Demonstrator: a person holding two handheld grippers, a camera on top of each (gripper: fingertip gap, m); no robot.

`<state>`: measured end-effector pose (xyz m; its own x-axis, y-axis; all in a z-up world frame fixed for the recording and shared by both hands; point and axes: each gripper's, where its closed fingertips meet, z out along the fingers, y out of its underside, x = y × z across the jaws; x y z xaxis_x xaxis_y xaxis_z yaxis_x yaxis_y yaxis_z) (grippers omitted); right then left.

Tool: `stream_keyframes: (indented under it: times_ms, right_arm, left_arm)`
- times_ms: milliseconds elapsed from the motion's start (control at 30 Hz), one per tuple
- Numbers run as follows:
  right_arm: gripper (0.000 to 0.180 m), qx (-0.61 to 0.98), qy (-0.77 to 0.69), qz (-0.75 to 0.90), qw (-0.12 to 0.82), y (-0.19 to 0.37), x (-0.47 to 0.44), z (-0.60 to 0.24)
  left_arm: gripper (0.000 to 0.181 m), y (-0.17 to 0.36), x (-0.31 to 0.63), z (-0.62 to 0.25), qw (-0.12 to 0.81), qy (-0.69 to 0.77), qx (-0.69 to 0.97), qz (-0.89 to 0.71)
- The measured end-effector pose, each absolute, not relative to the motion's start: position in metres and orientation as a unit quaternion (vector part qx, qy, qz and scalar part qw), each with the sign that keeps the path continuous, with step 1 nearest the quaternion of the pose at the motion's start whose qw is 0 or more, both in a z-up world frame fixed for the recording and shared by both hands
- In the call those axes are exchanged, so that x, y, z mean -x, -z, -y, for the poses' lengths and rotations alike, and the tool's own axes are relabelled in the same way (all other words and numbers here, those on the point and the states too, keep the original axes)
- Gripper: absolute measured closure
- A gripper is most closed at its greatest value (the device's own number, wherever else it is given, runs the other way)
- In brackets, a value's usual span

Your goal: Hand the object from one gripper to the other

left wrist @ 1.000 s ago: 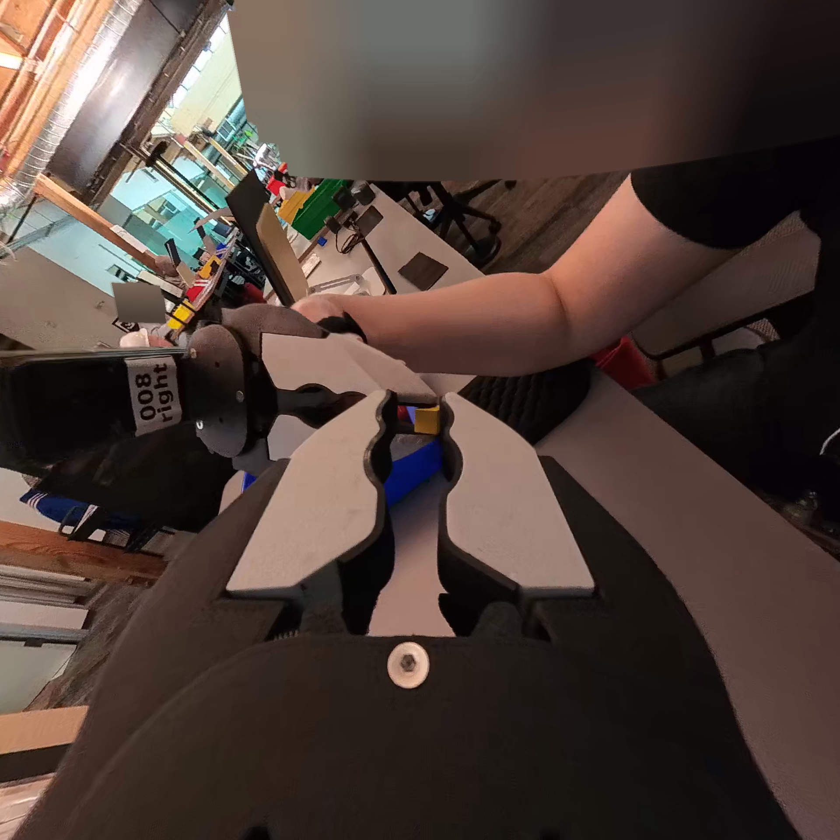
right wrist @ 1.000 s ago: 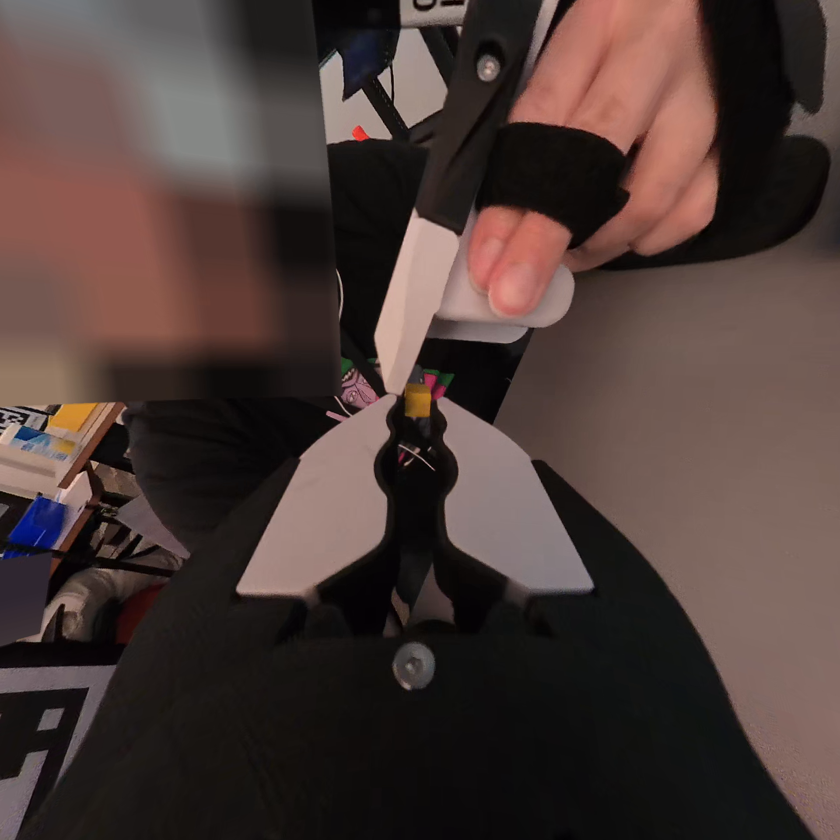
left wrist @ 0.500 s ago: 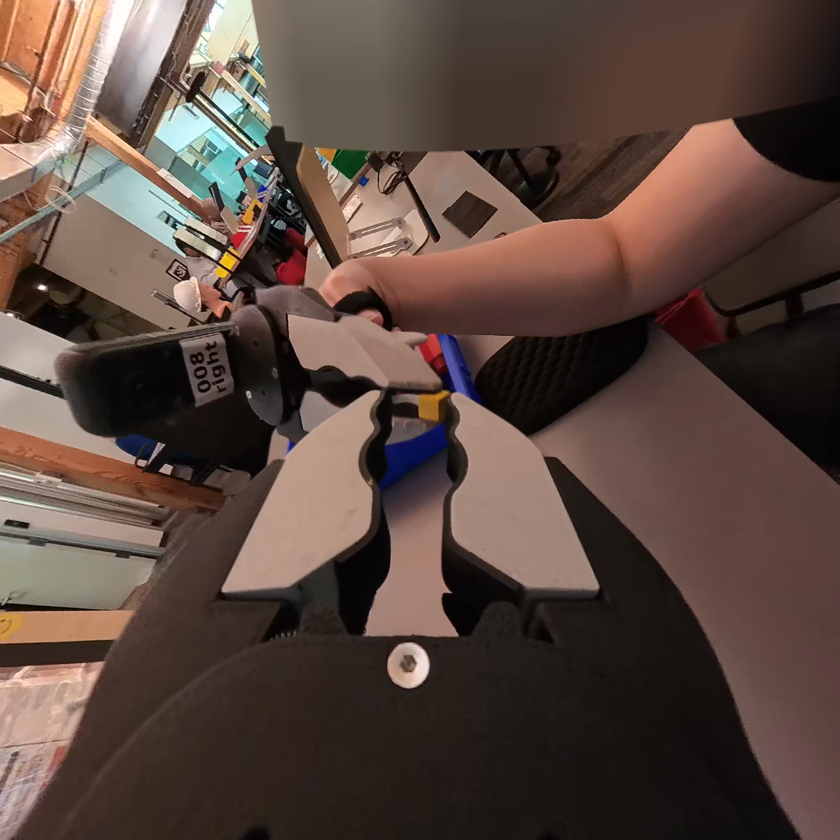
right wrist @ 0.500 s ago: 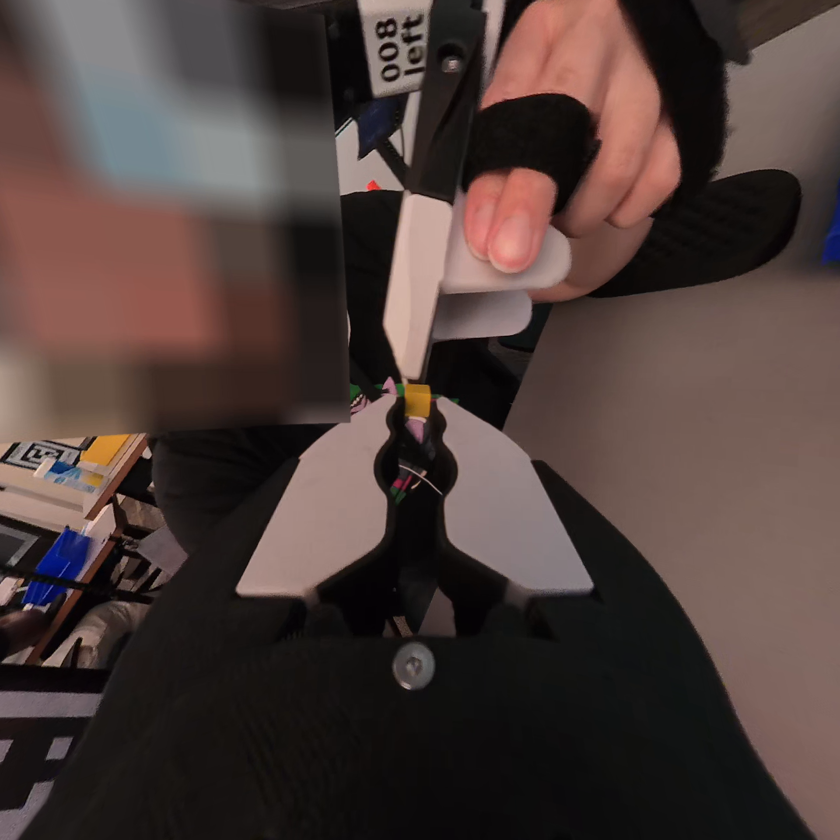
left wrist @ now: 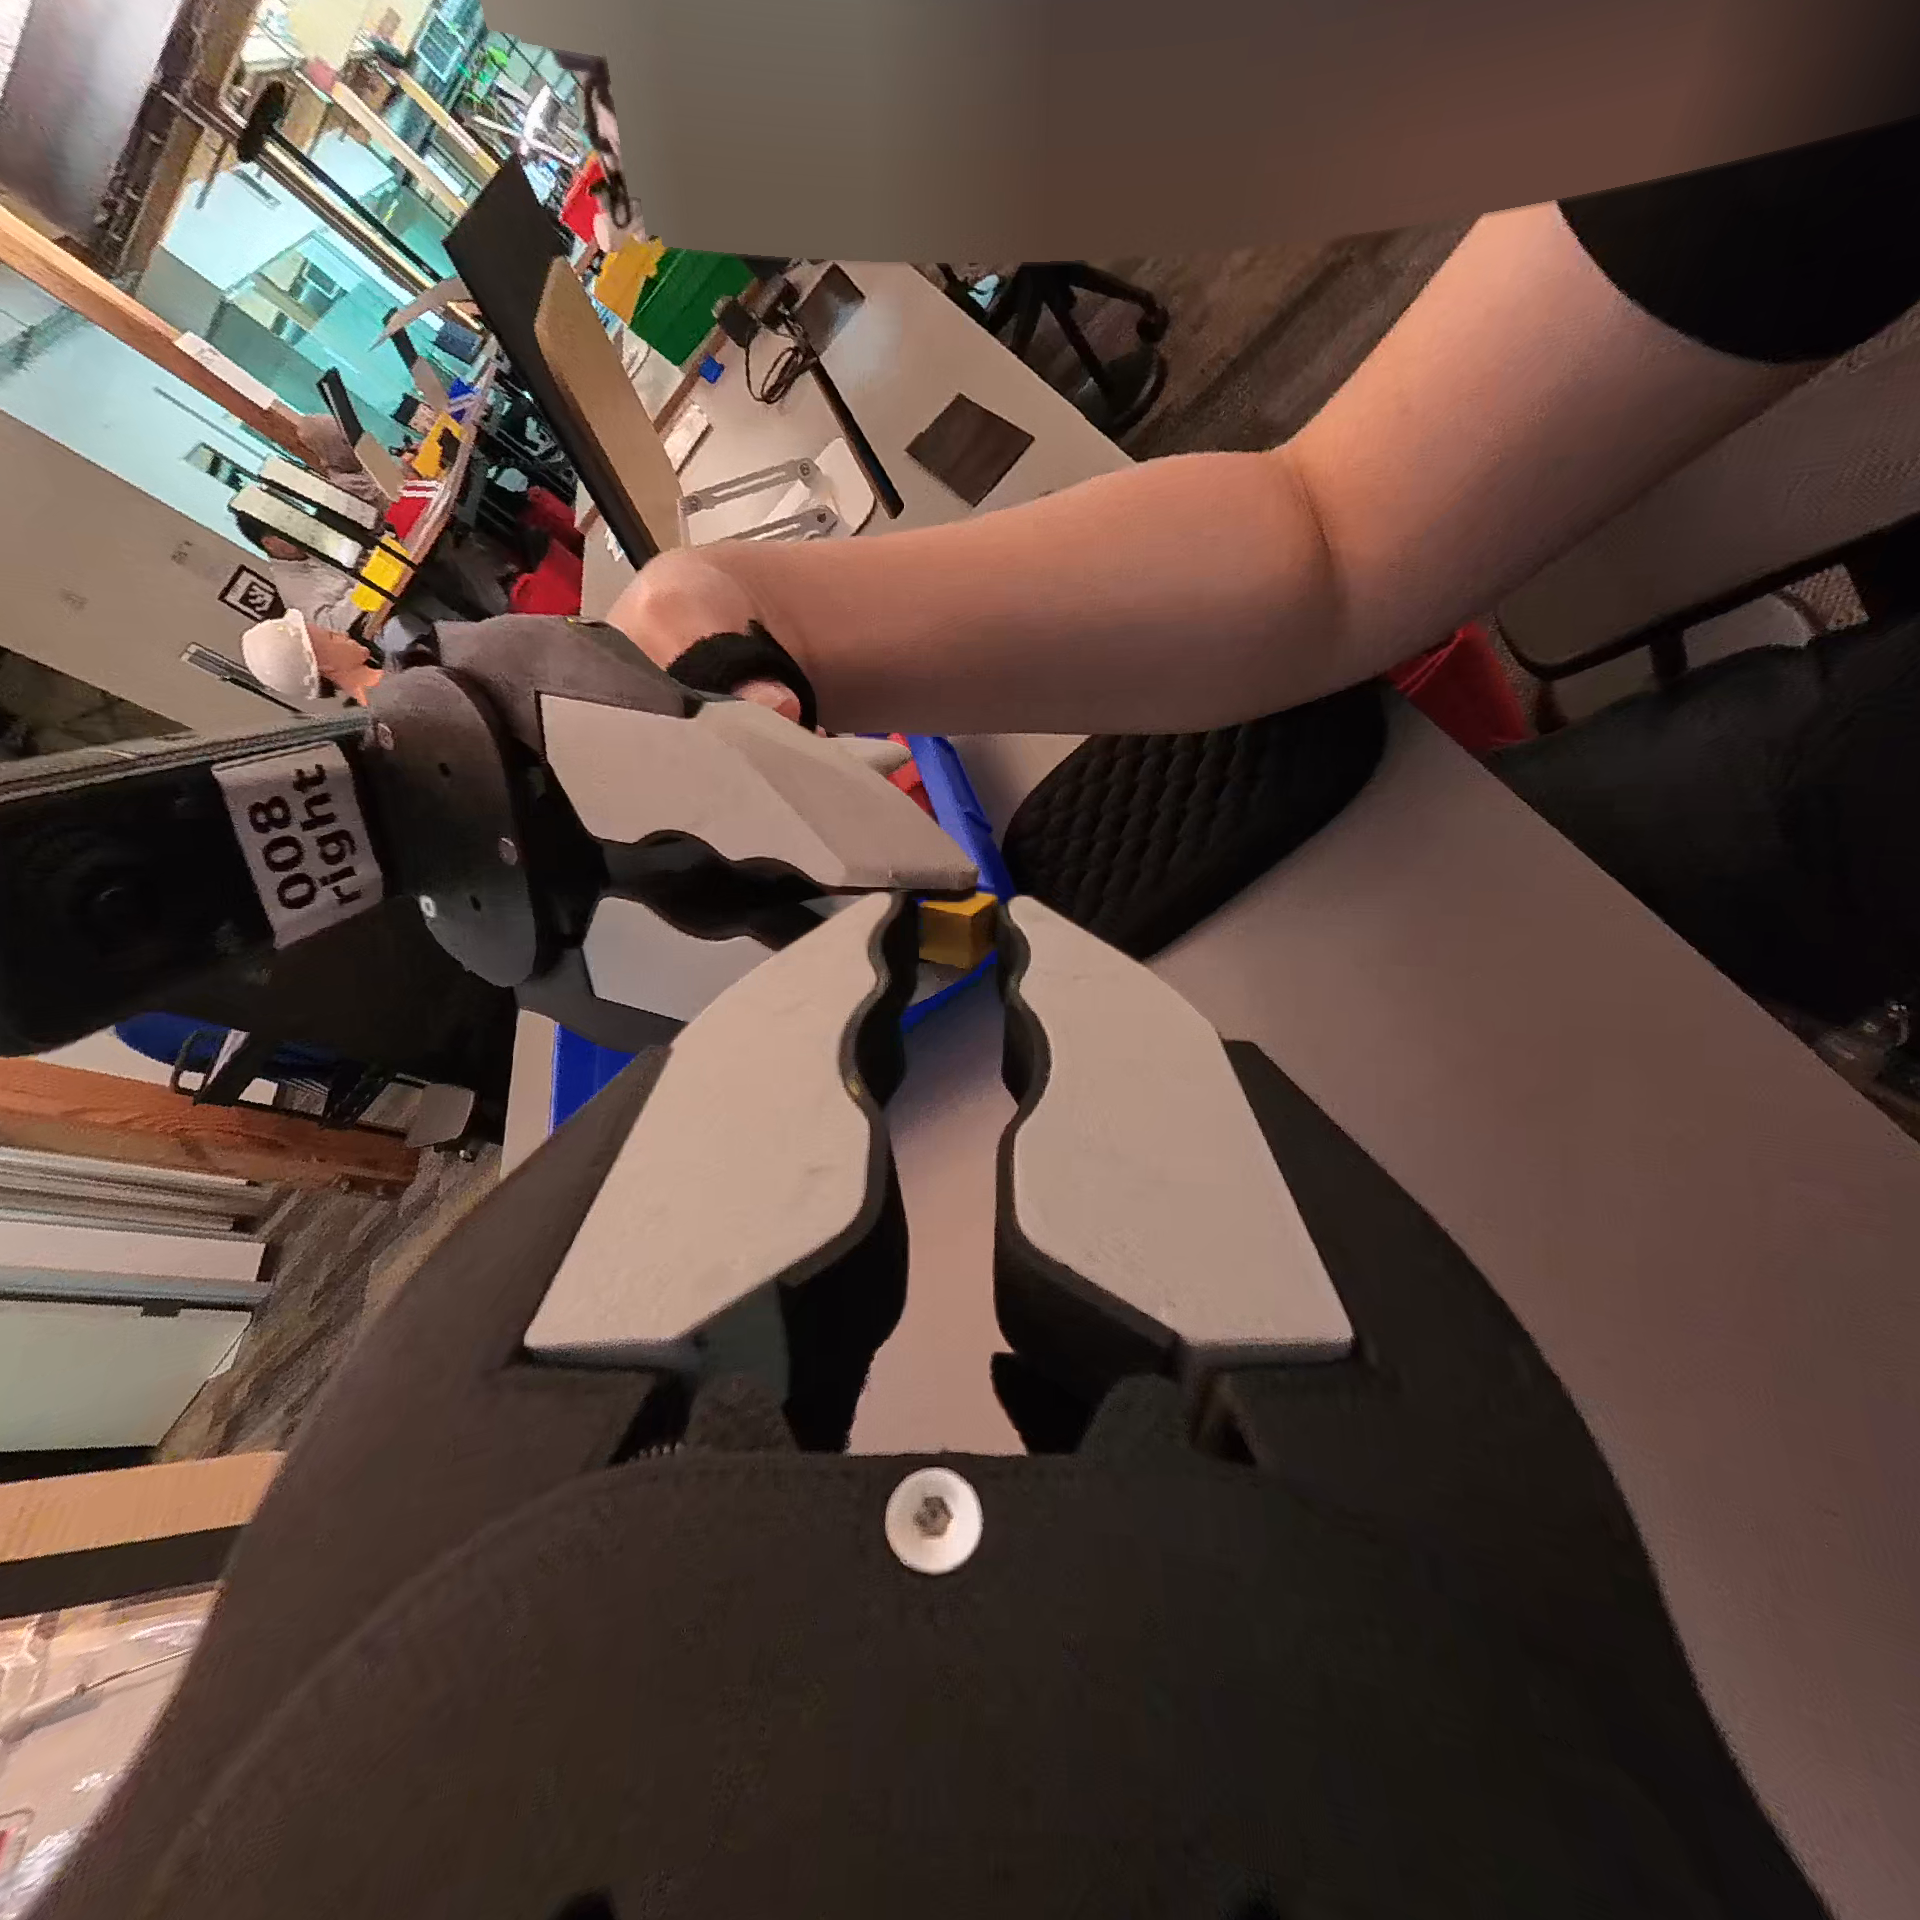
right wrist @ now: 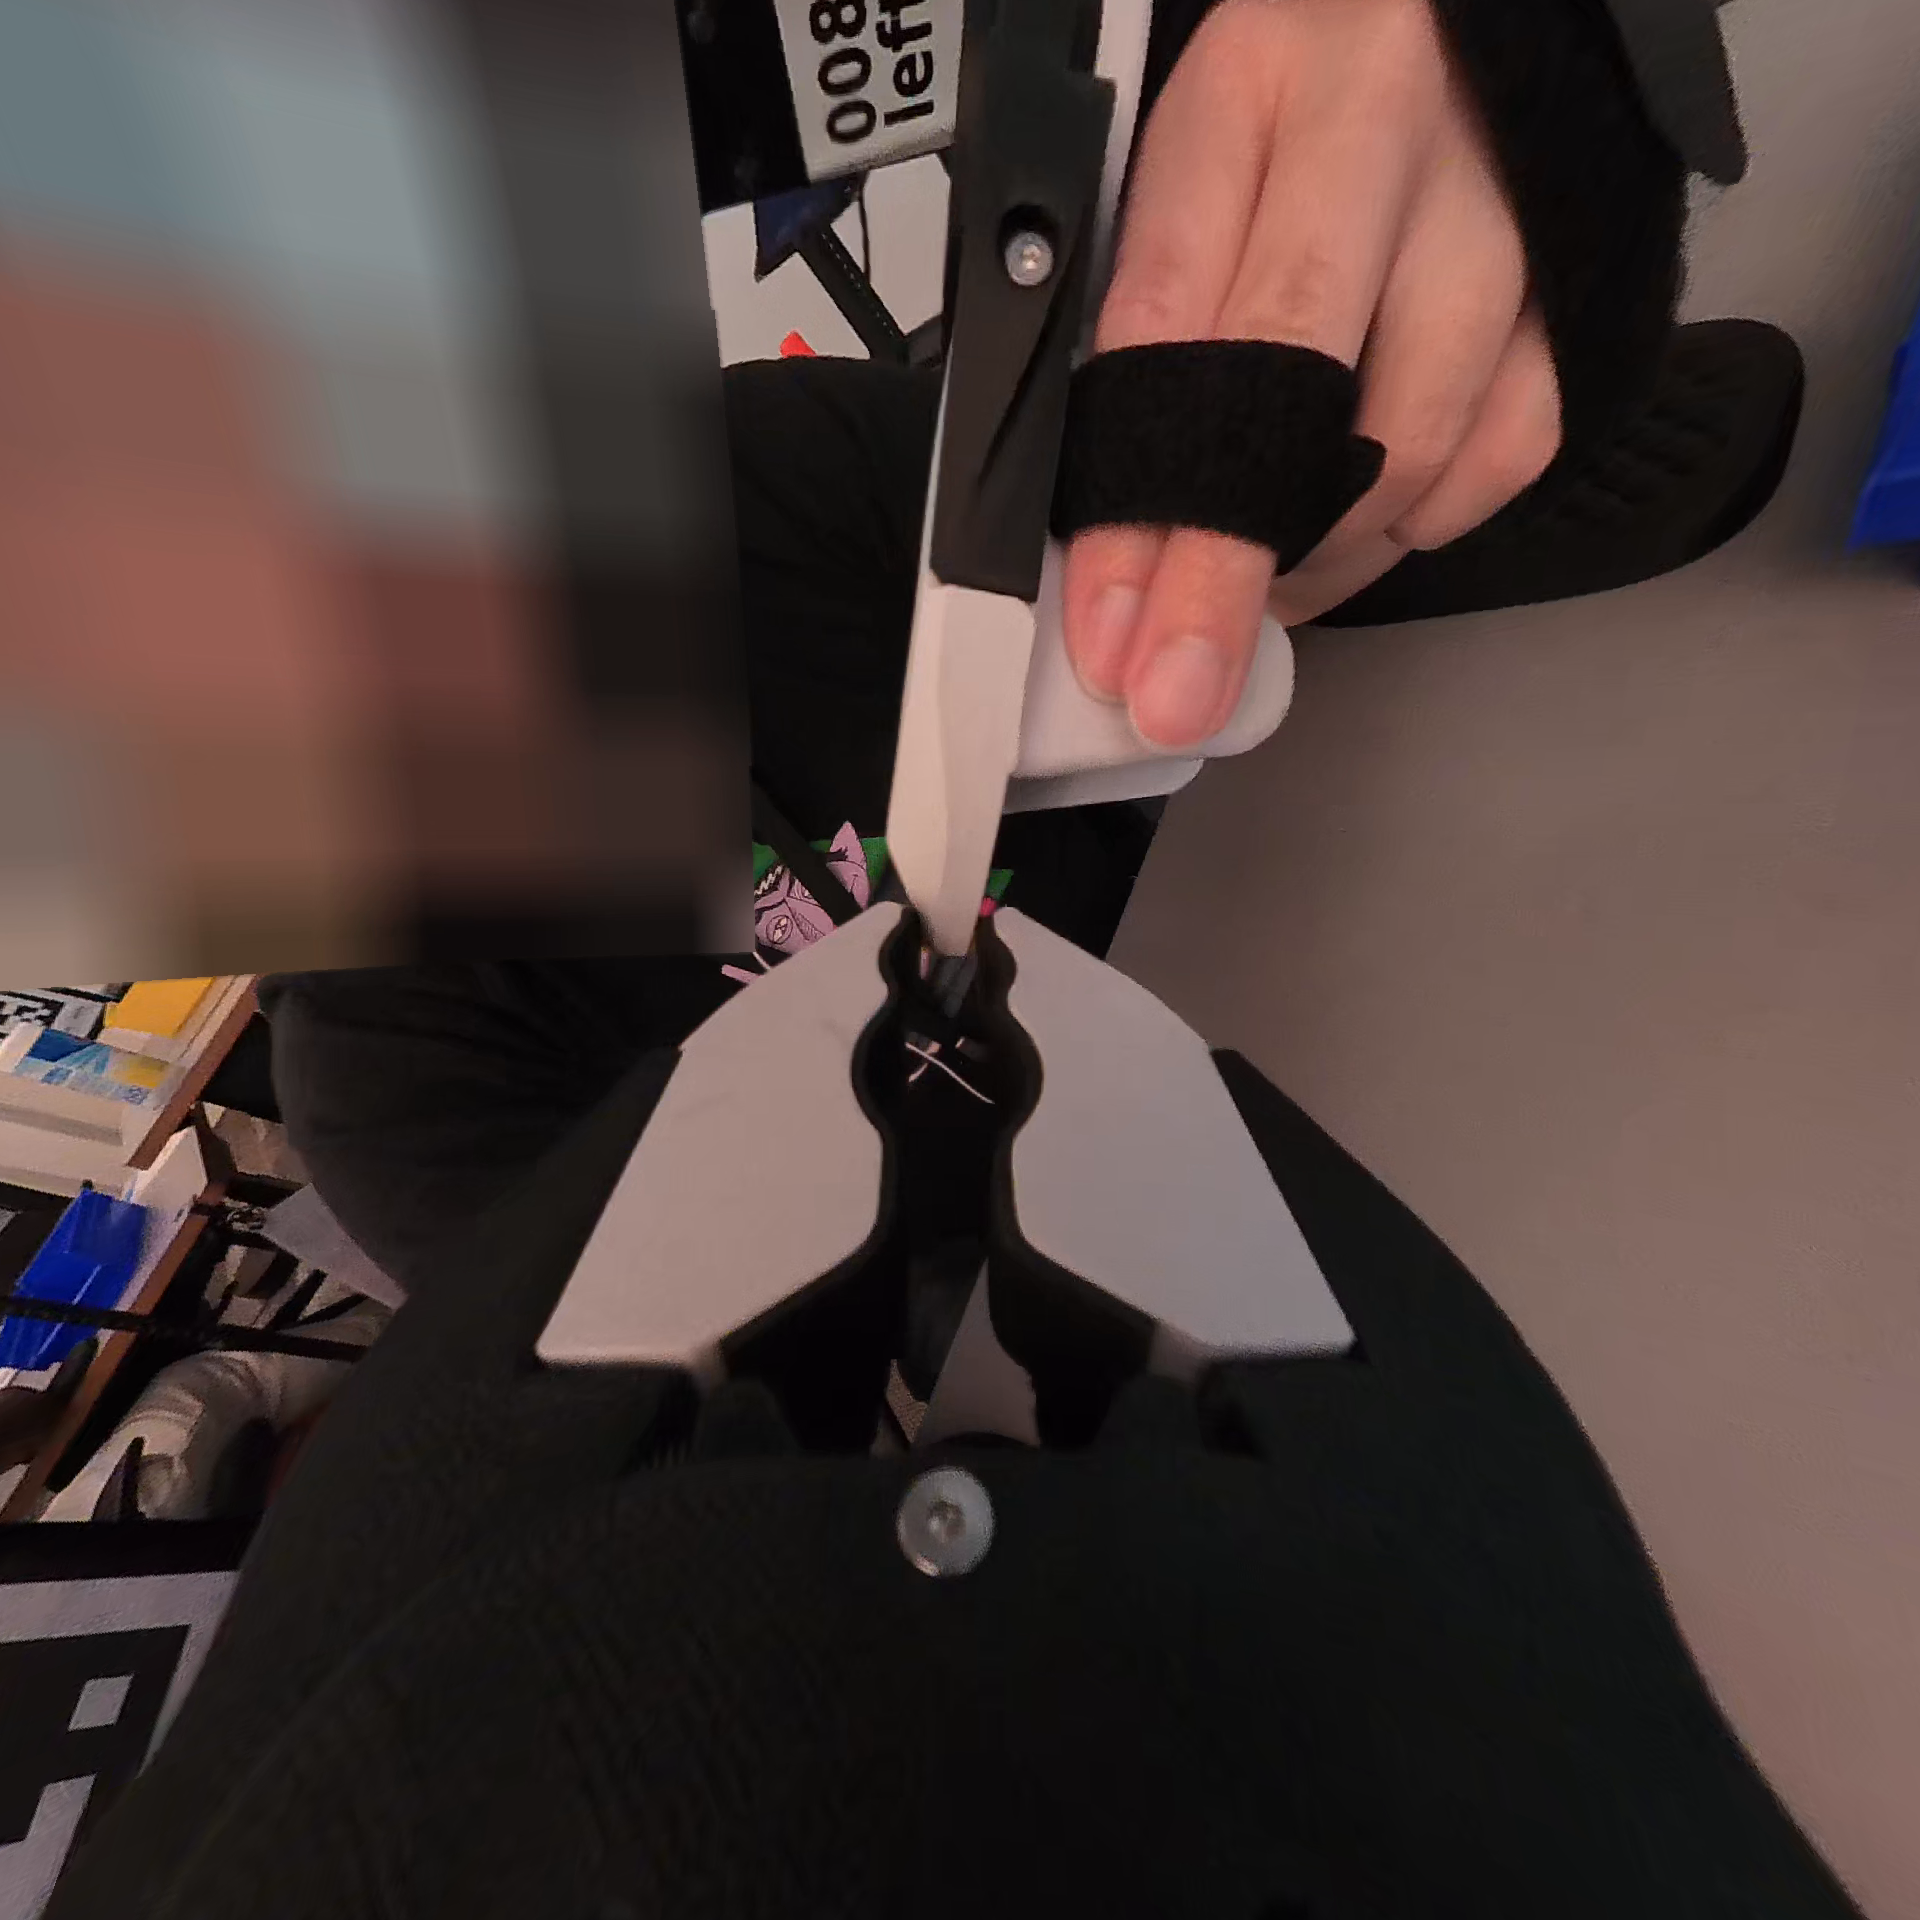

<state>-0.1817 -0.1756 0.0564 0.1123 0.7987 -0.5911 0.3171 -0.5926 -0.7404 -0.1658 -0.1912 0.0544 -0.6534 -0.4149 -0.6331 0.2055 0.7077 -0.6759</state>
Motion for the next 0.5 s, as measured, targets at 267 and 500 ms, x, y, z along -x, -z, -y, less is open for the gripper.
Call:
stream_keyframes:
  times_ms: [267, 500]
  right_arm:
    - [0.132, 0.716, -0.412, 0.397, 0.4, -0.074, 0.166, 0.14]
    - [0.124, 0.621, -0.225, 0.312, 0.683, -0.152, 0.142, 0.094]
  left_arm:
    - [0.168, -0.106, 0.14, 0.151, 0.591, 0.338, 0.109, -0.724]
    - [0.168, -0.173, 0.148, 0.094, 0.854, 0.133, 0.103, -0.493]
